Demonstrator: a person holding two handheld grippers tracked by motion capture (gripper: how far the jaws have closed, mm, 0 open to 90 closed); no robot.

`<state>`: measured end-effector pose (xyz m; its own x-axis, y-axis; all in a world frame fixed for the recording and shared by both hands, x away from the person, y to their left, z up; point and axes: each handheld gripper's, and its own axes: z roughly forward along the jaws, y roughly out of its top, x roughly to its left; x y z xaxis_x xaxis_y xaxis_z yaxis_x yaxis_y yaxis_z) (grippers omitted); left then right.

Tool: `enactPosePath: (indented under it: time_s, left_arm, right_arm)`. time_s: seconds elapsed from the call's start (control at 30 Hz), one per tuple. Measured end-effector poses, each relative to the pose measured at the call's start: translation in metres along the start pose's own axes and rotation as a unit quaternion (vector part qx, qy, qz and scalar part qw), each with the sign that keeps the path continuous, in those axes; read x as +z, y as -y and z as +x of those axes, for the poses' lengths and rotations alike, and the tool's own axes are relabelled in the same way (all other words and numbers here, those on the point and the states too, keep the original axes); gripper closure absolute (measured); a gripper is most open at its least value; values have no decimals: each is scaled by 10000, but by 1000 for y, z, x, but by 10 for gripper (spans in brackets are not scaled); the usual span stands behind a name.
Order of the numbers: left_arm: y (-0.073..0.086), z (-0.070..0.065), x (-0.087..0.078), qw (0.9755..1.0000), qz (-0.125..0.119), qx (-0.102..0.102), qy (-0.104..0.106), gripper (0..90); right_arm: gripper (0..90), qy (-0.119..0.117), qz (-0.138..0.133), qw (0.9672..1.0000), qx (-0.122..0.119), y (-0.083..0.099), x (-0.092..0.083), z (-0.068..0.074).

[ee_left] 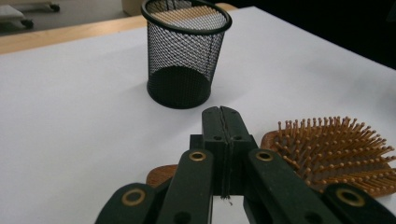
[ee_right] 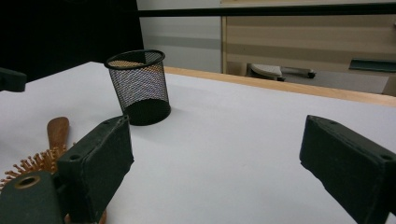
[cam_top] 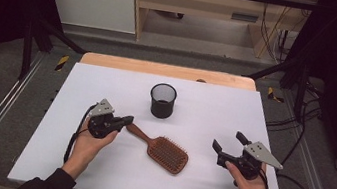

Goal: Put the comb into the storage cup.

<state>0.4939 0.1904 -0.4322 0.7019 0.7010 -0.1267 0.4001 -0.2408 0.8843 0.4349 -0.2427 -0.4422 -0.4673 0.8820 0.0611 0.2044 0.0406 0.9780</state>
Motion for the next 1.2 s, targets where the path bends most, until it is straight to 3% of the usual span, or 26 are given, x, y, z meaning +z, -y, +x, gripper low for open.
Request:
enactPosePath:
  time_s: [0.13, 0.33, 0.4, 0.8, 1.2]
  left_arm:
    - [-1, -2, 12, 9997, 220, 83, -35, 900]
    - [1, 0, 27, 9990, 436, 27, -17, 900]
    - [3, 0, 36, 9978, 629, 2, 197, 900]
    - [0, -2, 58, 9949, 988, 152, 90, 900]
    - [7, 0, 71, 9887, 1437, 425, -26, 900]
  right_arm:
    - [95, -22, 7, 10000, 13, 0, 1, 0]
    - [94, -43, 6, 10000, 11, 0, 1, 0]
    - [94, -51, 24, 10000, 37, 0, 2, 0]
    - [94, -92, 45, 9999, 13, 1, 3, 1]
    - [103, -88, 169, 9998, -16, 2, 5, 1]
